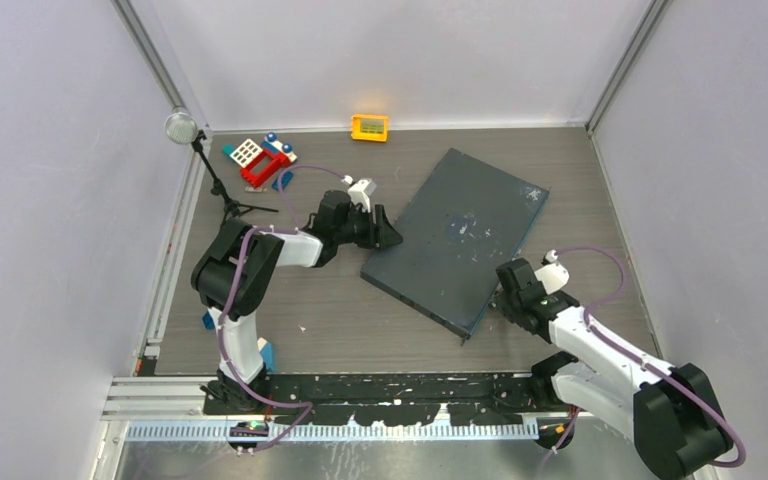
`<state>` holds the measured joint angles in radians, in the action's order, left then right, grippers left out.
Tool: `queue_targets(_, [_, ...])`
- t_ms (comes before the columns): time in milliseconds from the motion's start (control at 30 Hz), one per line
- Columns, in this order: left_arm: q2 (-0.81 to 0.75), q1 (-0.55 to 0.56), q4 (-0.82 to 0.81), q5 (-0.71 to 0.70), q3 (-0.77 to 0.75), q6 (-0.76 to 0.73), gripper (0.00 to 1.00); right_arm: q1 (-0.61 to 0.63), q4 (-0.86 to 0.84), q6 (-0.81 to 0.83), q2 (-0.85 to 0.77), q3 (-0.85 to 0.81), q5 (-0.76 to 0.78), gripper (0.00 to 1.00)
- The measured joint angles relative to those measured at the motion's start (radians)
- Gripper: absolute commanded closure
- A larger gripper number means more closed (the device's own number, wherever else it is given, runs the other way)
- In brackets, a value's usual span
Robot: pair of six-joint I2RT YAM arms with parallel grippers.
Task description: Insert the plug into the switch port
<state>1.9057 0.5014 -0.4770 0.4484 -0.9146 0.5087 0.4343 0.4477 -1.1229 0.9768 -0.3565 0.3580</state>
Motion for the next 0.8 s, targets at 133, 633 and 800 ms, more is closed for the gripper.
queue_targets(133, [0.002,0.000,0.014,0.005,-0.008,-0.003,0.57,0.000,-0.034,0.015,-0.046,0.036,0.002,0.99])
queue_targets(633, [0.007,0.000,0.065,0.016,-0.038,-0.016,0.59,-0.023,-0.134,0.022,-0.236,0.167,-0.027,1.00])
queue_targets(800, [0.010,0.000,0.066,0.005,-0.044,-0.018,0.59,-0.030,-0.169,0.036,-0.145,0.141,-0.026,1.00])
